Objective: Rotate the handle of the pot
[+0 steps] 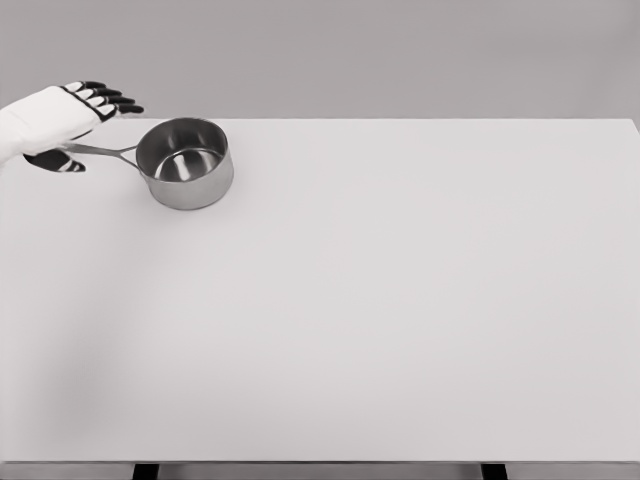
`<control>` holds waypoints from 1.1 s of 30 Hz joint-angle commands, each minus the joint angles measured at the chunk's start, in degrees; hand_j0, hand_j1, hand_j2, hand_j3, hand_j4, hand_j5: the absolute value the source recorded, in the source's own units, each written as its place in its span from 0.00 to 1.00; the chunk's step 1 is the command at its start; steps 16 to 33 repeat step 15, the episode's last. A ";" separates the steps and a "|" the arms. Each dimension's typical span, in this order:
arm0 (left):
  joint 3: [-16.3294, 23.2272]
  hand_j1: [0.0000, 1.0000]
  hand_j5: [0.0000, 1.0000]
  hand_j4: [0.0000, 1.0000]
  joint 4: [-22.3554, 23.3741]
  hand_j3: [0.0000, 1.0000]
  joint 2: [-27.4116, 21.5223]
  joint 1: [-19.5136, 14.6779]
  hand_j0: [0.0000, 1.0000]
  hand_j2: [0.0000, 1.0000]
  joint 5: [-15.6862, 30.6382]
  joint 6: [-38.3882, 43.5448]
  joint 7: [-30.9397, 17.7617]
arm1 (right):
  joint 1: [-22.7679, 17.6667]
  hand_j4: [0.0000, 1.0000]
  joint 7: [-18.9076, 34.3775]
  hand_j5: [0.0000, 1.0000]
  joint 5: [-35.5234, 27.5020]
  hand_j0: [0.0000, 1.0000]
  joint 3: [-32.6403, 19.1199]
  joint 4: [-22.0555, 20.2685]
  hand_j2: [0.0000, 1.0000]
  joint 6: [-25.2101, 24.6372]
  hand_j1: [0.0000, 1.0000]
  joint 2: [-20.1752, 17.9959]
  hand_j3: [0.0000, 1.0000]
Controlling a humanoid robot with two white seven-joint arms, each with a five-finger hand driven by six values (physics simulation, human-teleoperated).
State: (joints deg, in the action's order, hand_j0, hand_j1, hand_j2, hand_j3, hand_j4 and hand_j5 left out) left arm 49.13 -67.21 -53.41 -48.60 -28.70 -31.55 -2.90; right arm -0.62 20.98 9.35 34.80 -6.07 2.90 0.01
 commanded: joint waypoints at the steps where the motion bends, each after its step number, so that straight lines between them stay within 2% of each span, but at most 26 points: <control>1: -0.09 1.00 1.00 1.00 -8.63 1.00 -5.57 0.17 1.00 1.00 6.90 -3.45 -0.09 | 0.00 1.00 0.02 1.00 -0.03 1.00 0.01 0.00 1.00 0.00 1.00 -0.01 1.00; 3: -0.09 1.00 1.00 1.00 -16.26 1.00 -5.74 1.23 1.00 1.00 6.99 -3.45 -0.26 | 0.00 1.00 0.02 1.00 -0.03 1.00 0.01 0.00 1.00 0.00 1.00 -0.01 1.00; 5: 0.08 1.00 1.00 1.00 -26.12 1.00 -5.92 2.81 1.00 1.00 7.08 -3.45 -0.53 | 0.00 1.00 0.02 1.00 -0.03 1.00 0.01 0.00 1.00 0.00 1.00 -0.01 1.00; 7: 0.17 1.00 1.00 1.00 -32.80 1.00 -5.92 5.97 1.00 1.00 6.99 -3.45 -0.53 | 0.00 1.00 0.02 1.00 -0.03 1.00 0.01 0.00 1.00 0.00 1.00 -0.01 1.00; 8: 0.26 1.00 1.00 1.00 -33.77 1.00 -5.74 7.47 1.00 1.00 6.99 -3.45 -0.53 | 0.00 1.00 0.02 1.00 -0.03 1.00 0.01 0.00 1.00 0.00 1.00 -0.01 1.00; 10: 0.17 1.00 1.00 1.00 -33.77 1.00 -5.48 11.07 1.00 1.00 6.99 -3.45 -0.53 | 0.00 1.00 0.02 1.00 -0.03 1.00 0.01 0.00 1.00 0.00 1.00 -0.01 1.00; 15: 0.35 1.00 1.00 1.00 -33.77 1.00 -5.39 13.27 1.00 1.00 6.99 -3.45 -0.53 | 0.00 1.00 0.02 1.00 -0.03 1.00 0.01 0.00 1.00 0.00 1.00 -0.01 1.00; 33: 0.35 1.00 1.00 1.00 -33.77 1.00 -5.39 13.27 1.00 1.00 6.99 -3.45 -0.53 | 0.00 1.00 0.02 1.00 -0.03 1.00 0.01 0.00 1.00 0.00 1.00 -0.01 1.00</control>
